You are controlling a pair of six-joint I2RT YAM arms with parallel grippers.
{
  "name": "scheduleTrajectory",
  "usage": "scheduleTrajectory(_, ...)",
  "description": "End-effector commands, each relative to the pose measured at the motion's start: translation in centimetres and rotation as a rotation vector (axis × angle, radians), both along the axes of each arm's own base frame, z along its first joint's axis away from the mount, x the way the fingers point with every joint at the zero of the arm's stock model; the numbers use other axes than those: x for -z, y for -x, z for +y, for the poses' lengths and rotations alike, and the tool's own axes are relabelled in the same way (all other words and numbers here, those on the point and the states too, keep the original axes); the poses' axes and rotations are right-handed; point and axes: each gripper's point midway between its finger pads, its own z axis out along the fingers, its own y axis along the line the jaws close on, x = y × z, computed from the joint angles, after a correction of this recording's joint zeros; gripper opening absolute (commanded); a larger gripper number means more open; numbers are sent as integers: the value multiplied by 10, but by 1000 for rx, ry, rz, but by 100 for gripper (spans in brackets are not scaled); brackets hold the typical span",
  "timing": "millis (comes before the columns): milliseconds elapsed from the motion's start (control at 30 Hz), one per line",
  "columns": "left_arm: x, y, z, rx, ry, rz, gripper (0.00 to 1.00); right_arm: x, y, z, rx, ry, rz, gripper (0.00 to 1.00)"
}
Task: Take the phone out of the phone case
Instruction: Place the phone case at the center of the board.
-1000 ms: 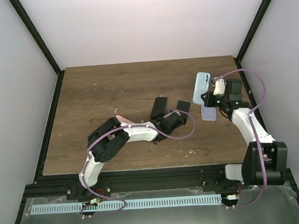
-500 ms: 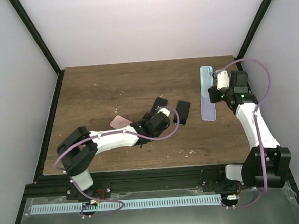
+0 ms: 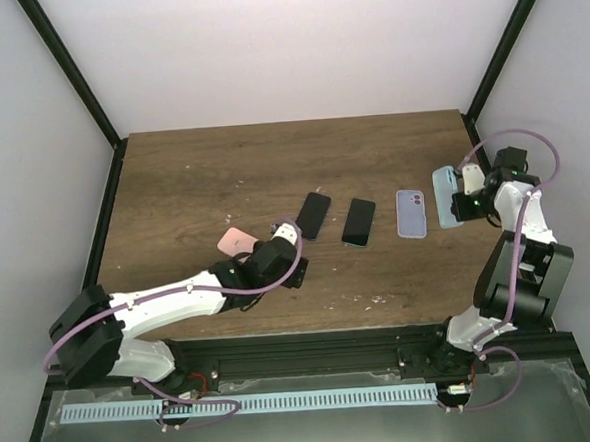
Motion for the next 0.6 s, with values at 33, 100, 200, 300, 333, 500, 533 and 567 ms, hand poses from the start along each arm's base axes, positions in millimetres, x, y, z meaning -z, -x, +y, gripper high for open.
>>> scheduleTrajectory(33,-1,13,-2,1,98,53,84,21,17,-27,-36,49,110,1)
scheduleTrajectory(100,1,15,-2,2,107,65,84,26,19,-28,-43,39,128,1)
scheduleTrajectory(200,7,19,1,-10,117,85,84,30,18,-26,-41,-1,150,1)
scheduleTrajectory(300,10,21,6,-36,134,104,87,31,16,-22,-34,-70,178,1)
scheduleTrajectory(333,11,22,8,-44,138,108,90,32,14,-22,-26,-87,188,1)
scheduleTrajectory(500,14,23,17,-83,147,108,91,44,6,-21,8,-188,238,1)
scheduleTrajectory(533,15,23,19,-94,148,112,91,46,4,-21,18,-214,249,1)
scheduleTrajectory(567,15,24,22,-110,154,115,91,48,2,-21,25,-245,259,1)
